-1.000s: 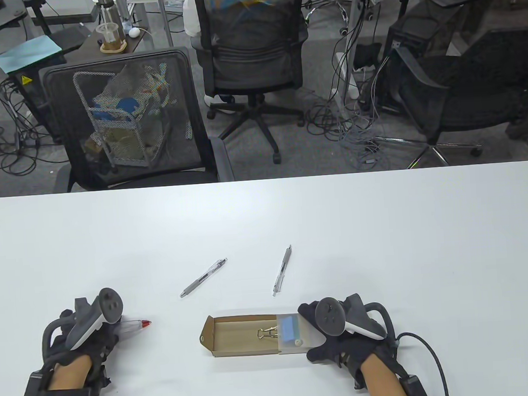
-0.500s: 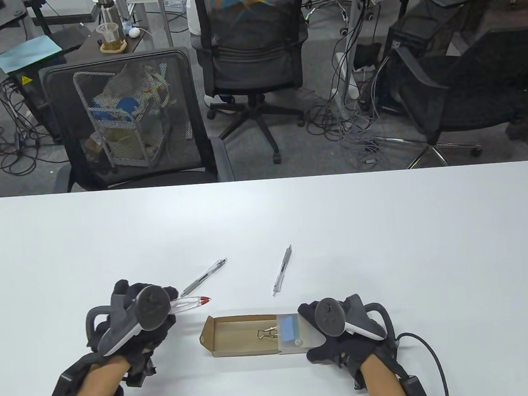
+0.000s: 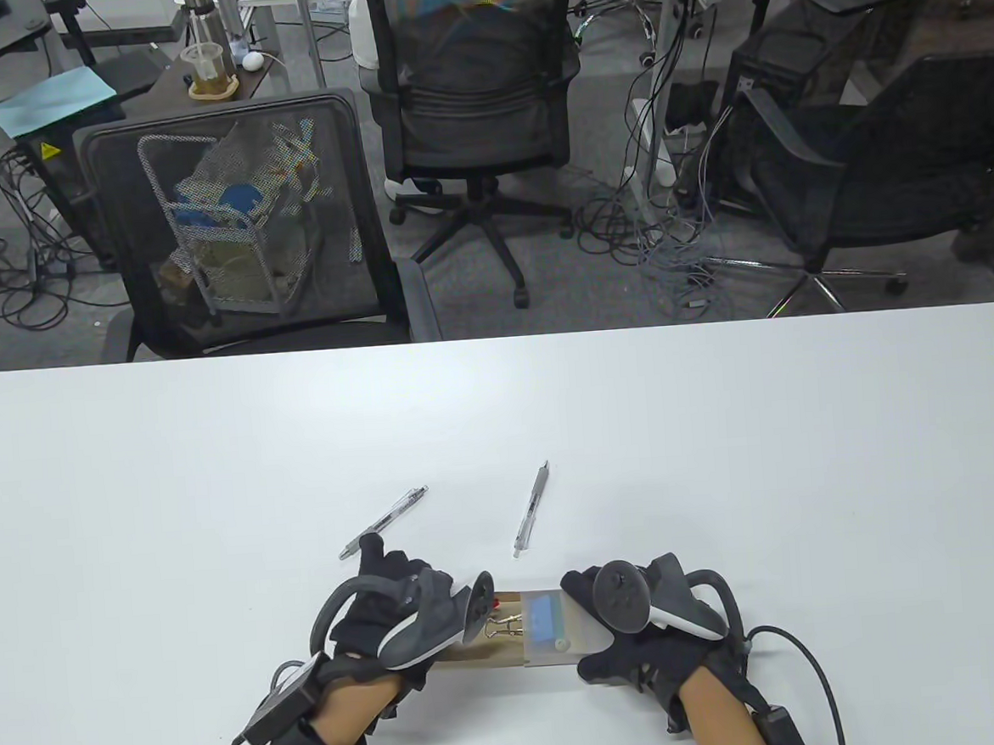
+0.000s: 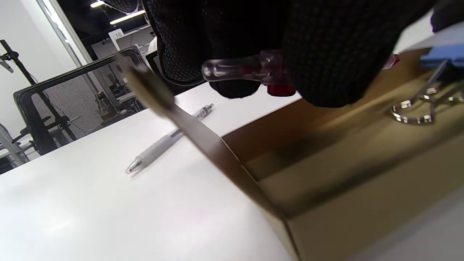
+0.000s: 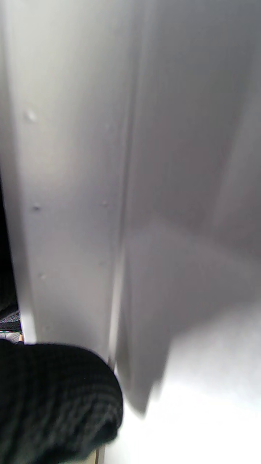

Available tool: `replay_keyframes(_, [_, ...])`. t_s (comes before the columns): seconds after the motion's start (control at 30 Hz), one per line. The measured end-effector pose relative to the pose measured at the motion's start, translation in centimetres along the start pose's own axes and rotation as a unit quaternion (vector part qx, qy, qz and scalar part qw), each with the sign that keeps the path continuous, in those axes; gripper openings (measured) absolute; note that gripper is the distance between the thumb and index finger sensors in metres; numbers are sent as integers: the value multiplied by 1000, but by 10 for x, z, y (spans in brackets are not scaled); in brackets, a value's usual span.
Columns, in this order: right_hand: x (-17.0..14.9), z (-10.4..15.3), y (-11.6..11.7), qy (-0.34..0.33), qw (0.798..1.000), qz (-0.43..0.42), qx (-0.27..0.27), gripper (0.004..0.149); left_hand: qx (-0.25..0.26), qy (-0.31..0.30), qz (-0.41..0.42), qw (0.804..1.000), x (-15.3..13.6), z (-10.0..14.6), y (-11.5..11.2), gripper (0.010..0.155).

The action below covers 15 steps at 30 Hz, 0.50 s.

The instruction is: Pack snap-button pull-out pencil case

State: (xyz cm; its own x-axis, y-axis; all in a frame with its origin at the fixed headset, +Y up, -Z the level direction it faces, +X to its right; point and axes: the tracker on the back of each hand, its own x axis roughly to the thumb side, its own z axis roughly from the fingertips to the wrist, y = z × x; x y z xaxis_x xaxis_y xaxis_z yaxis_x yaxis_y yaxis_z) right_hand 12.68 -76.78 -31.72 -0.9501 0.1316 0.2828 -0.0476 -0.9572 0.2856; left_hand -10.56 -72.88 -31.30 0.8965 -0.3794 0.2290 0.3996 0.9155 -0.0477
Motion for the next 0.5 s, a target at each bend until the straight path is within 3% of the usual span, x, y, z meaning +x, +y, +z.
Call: replay_keyframes(0.5, [0, 0, 0, -1, 1000, 1, 1, 96, 44, 2, -41, 998, 20, -2, -17, 61])
